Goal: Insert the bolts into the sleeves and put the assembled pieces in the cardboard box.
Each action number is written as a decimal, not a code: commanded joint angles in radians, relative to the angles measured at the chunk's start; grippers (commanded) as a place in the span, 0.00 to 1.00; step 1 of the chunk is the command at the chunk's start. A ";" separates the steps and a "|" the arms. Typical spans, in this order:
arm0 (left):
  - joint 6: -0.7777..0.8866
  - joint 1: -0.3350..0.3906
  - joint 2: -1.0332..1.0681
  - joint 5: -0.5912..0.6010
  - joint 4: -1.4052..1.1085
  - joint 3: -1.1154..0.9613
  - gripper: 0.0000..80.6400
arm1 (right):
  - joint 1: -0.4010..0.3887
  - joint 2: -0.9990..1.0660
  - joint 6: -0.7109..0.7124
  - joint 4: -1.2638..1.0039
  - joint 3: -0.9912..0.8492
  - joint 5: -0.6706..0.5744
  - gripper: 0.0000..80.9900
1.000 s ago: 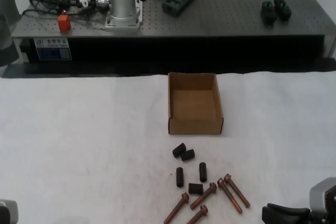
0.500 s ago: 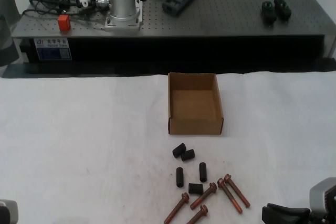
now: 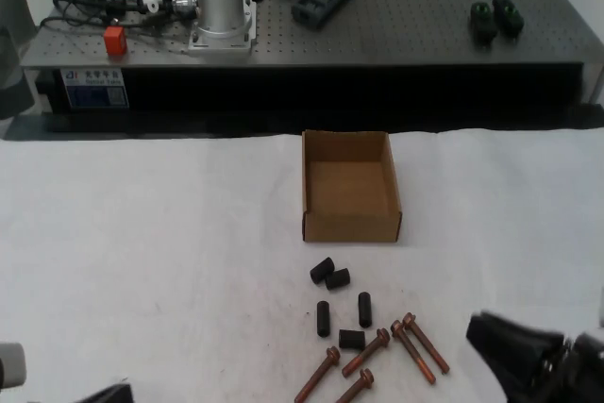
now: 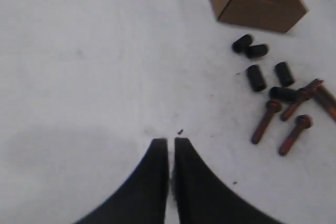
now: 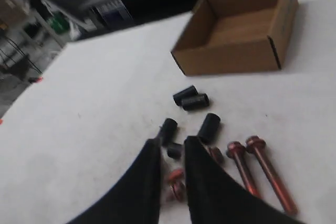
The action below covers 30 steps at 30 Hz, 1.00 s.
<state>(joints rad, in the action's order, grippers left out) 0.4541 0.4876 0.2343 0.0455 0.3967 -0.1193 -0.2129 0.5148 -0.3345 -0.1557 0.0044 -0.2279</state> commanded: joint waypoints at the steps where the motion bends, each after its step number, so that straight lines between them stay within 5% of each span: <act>1: 0.011 -0.002 -0.007 0.023 -0.045 -0.004 0.23 | 0.001 0.041 -0.067 0.018 -0.126 -0.011 0.26; 5: 0.010 -0.002 0.006 0.025 -0.131 -0.008 0.44 | 0.001 0.212 0.133 0.312 -0.339 -0.001 0.29; 12: 0.010 -0.002 0.089 0.079 -0.129 -0.008 0.35 | 0.001 0.691 0.481 0.813 -0.721 0.151 0.29; 19: 0.010 -0.002 0.110 0.100 -0.129 -0.008 0.35 | 0.001 1.020 0.515 0.906 -0.901 0.199 0.29; 30: 0.010 -0.002 0.110 0.100 -0.129 -0.008 0.35 | -0.013 1.167 0.515 0.879 -0.926 0.195 0.29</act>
<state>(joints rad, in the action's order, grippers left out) 0.4612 0.4876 0.3433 0.1401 0.2849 -0.1193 -0.2404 1.6867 0.1662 0.7034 -0.9106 -0.0317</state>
